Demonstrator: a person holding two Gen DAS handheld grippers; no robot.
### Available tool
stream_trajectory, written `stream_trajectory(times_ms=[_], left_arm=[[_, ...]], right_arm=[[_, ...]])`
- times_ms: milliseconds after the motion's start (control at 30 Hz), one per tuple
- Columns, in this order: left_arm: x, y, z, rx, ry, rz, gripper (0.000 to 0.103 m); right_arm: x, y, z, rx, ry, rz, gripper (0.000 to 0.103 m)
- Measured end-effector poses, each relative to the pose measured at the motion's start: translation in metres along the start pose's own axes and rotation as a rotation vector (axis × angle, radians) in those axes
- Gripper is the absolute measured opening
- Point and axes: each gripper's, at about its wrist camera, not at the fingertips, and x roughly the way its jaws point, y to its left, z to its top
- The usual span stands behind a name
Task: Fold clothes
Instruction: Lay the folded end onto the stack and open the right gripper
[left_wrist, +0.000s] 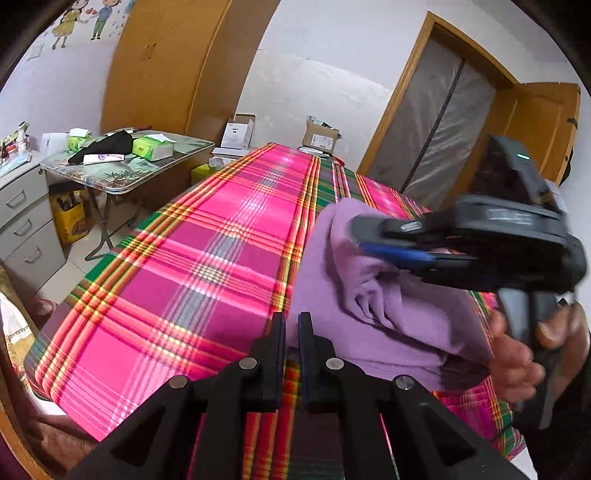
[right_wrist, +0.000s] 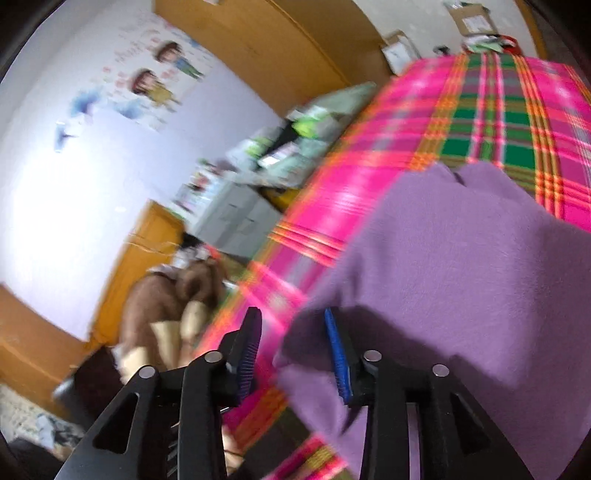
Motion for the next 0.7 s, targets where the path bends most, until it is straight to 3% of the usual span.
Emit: stream_trajectory(times_ms=[33,133,233,333,533,567,600,700], left_arm=[[0.000,0.000,0.003,-0.003,-0.007,-0.007,0.010],[0.000,-0.003,0.013,-0.004,-0.033,-0.039,0.018],[0.005,-0.009,0.025,0.002,-0.048,-0.078,0.021],[0.019,-0.013,0.034,-0.001,-0.025,-0.149,0.030],[0.049,-0.006,0.038,-0.081,0.086,-0.227,0.030],[0.051,-0.003,0.037,-0.091,0.096,-0.235,0.025],[0.051,-0.001,0.037,-0.091,0.099,-0.238,0.014],[0.050,0.005,0.035,-0.089,0.106,-0.245,0.011]], right_arm=[[-0.012,0.005,-0.002,-0.013,-0.030,0.043,0.038],[-0.037,0.008,-0.009,-0.041,-0.103,0.027,0.038],[-0.056,-0.002,-0.019,-0.033,-0.137,-0.044,0.038],[-0.069,-0.019,-0.031,0.019,-0.155,-0.062,0.038],[-0.091,-0.043,-0.045,0.098,-0.195,-0.076,0.038],[-0.094,-0.045,-0.046,0.106,-0.201,-0.078,0.038],[-0.097,-0.048,-0.047,0.114,-0.206,-0.080,0.038],[-0.102,-0.050,-0.048,0.117,-0.216,-0.083,0.038]])
